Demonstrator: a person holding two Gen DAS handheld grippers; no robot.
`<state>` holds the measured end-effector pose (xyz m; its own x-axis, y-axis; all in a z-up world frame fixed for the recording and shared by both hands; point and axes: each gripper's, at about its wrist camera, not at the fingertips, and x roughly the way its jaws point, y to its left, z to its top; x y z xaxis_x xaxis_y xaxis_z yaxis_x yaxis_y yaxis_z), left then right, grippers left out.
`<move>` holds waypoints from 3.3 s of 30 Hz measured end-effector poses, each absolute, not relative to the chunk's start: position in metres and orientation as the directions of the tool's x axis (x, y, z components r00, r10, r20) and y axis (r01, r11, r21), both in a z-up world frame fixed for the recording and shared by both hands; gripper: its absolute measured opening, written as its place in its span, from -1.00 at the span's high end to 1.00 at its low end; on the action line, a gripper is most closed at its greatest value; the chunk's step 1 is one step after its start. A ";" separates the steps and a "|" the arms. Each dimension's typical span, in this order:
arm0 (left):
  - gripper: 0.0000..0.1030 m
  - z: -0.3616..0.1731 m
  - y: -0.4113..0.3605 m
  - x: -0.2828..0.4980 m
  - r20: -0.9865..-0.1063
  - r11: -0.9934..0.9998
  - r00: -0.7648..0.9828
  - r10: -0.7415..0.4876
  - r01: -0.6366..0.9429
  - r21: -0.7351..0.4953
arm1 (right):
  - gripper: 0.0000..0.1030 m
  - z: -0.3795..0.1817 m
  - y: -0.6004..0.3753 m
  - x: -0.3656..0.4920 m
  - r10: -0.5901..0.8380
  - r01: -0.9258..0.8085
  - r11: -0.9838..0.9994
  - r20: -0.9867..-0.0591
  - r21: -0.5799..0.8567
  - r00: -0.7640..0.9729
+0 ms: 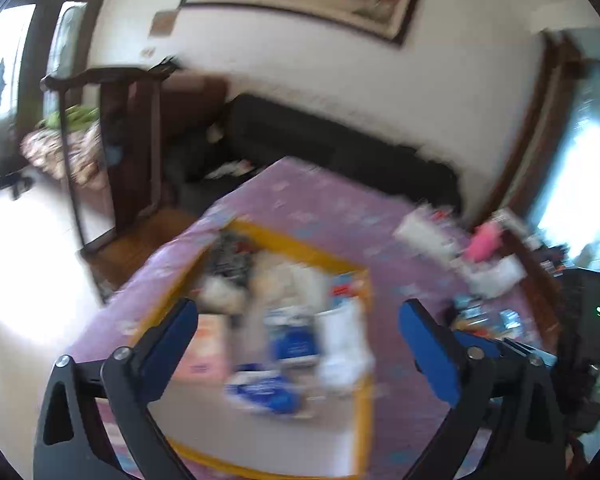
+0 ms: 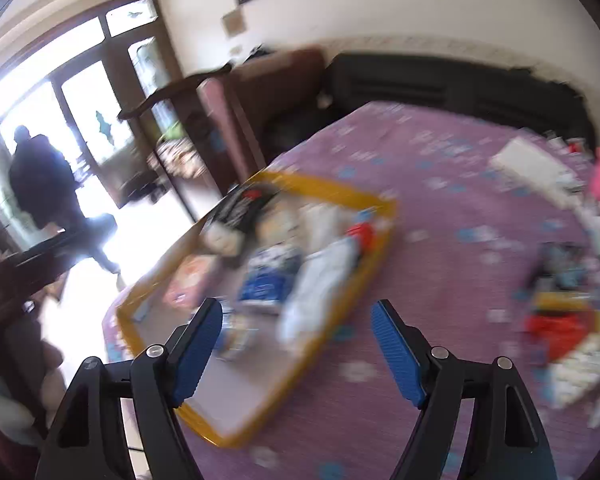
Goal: Organize soft objects
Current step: 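Carry both packs over the tray and open both tools to release them, then move both tools back over the remaining items on the table, then grasp the red plastic bag with the right tool while the left tool grasps the striped sponge pack, then carry the sponge pack and red bag over the tray and release both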
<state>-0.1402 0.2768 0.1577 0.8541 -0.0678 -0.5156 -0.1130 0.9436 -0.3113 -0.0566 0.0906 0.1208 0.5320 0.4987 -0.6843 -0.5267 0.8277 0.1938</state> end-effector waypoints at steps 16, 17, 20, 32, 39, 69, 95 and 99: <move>-0.99 0.103 0.102 -0.125 -0.677 0.948 0.674 -0.296 0.119 -0.296 | -1.00 0.093 -0.201 -0.054 0.335 -0.055 0.923 -0.724 0.381 0.603; -0.99 0.096 0.097 -0.121 -0.691 0.948 0.657 -0.301 0.124 -0.294 | -1.00 0.091 -0.212 -0.054 0.321 -0.033 0.924 -0.724 0.382 0.610; -0.99 0.080 0.082 -0.113 -0.722 0.947 0.619 -0.309 0.134 -0.291 | -0.98 0.088 -0.232 -0.045 0.296 0.005 0.924 -0.726 0.381 0.620; -0.99 0.071 0.100 -0.107 -0.732 0.949 0.613 -0.297 0.108 -0.295 | -0.21 0.068 -0.127 0.064 0.275 -0.130 0.961 -0.814 0.243 0.512; -0.99 0.071 0.127 -0.109 -0.724 0.946 0.626 -0.288 0.069 -0.316 | 0.23 0.033 -0.086 0.084 0.340 -0.190 0.939 -0.861 0.288 0.378; -0.99 0.035 0.075 -0.013 -0.834 0.962 0.511 -0.210 -0.043 -0.269 | -0.43 0.015 -0.092 -0.057 0.282 -0.269 0.948 -0.850 0.173 0.446; 0.20 0.065 0.096 -0.026 -0.767 0.952 0.587 -0.260 0.023 -0.305 | 0.21 0.032 -0.110 -0.066 0.359 -0.252 0.930 -0.799 0.266 0.482; 0.19 0.088 0.131 -0.052 -0.727 0.937 0.632 -0.269 -0.002 -0.349 | 0.21 0.039 -0.106 -0.068 0.366 -0.252 0.928 -0.788 0.273 0.495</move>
<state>-0.0524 0.1306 0.0882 0.6317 -0.2693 -0.7269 -0.0018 0.9372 -0.3487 -0.0678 -0.1057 0.0393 0.4950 0.3659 -0.7881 -0.2519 0.9285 0.2728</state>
